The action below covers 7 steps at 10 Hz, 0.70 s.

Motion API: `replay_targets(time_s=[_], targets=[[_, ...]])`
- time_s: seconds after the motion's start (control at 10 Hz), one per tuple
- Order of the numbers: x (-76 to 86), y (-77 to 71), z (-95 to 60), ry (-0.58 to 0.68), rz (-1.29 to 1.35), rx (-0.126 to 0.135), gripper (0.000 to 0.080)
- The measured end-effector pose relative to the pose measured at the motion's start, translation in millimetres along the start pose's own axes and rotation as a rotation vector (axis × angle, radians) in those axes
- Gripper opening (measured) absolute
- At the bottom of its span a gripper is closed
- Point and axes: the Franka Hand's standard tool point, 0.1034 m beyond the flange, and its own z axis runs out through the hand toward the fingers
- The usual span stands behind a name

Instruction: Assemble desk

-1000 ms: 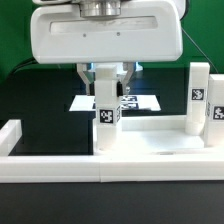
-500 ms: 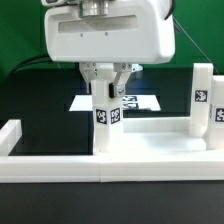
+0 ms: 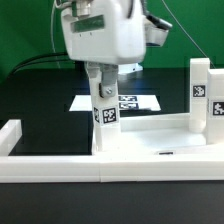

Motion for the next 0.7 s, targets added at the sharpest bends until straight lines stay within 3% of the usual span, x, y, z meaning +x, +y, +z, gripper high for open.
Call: replay_targets(time_s=[0.3,0.7], targets=[[-8.3,0.2,1.7,-0.006,0.317,-0.01,0.029],[-4.9,5.3,1.6,0.01,0.562,-0.026,0.0299]])
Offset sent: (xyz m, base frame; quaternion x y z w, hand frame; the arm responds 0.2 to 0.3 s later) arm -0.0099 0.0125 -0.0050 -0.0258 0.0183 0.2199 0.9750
